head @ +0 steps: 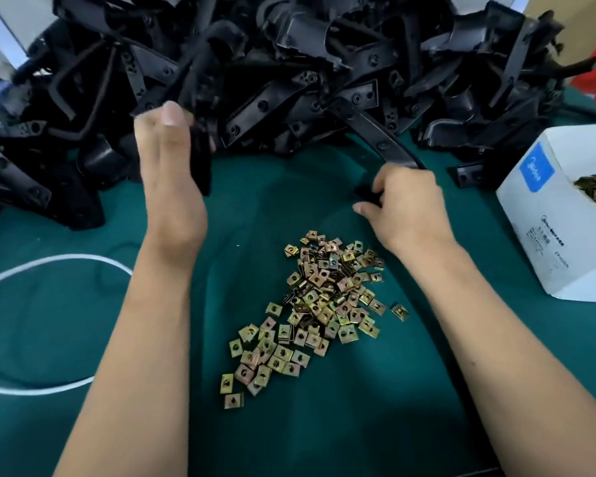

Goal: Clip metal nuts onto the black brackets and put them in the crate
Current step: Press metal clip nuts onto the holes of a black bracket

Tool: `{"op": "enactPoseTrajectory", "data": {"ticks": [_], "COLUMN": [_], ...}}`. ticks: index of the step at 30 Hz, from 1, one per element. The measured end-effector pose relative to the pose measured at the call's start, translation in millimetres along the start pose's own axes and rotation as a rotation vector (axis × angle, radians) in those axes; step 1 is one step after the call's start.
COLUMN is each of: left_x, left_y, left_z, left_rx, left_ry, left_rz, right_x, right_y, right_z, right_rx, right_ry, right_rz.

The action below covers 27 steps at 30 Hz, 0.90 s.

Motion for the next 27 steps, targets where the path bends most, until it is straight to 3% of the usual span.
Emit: {"op": "enactPoseTrajectory", "data": {"ticks": [4, 9, 11, 14, 18, 22, 27], "left_x": [-14.0, -29.2, -33.5, -35.0, -37.0, -43.8, -46.2], "left_y": [7.5, 38.2, 43.7, 48.0, 42.1, 34.5, 46.4], "left_z": [-26.3, -33.5, -34.4, -33.4, -34.6, -45.8, -46.8], "left_rx": [0.333, 0.439, 0.543, 0.684, 0.704, 0.794, 0.890], "left_ry": [0.105, 0.011, 0.026, 0.063, 0.080, 0.292, 0.592], "left_rz": [-0.051, 0.128, 0.120, 0.086, 0.048, -0.046, -0.085], "right_x": [3.1, -7.8, -13.4, -18.5, -18.1, -14.9, -15.4], "right_y": [12.8, 30.7, 39.2, 39.6, 30.7, 19.7, 22.7], "right_z": [-11.2, -21.3, -22.5, -29.6, -34.3, -45.0, -52.2], "right_rx": [0.065, 0.324, 0.432, 0.705, 1.012, 1.198, 1.293], "right_ry": [-0.035, 0.043, 0.061, 0.129, 0.154, 0.214, 0.315], "right_rz": [0.063, 0.224, 0.265, 0.190, 0.036, -0.128, -0.157]}}
Point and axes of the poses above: each hand's wrist, its own x-axis towards the middle knuckle, its own z-axis out of the back of the hand, y = z × x, the point moved 9 cm from there along x, towards the middle knuckle, and after that the axes turned 3 degrees about -y, right-handed, at the moved point
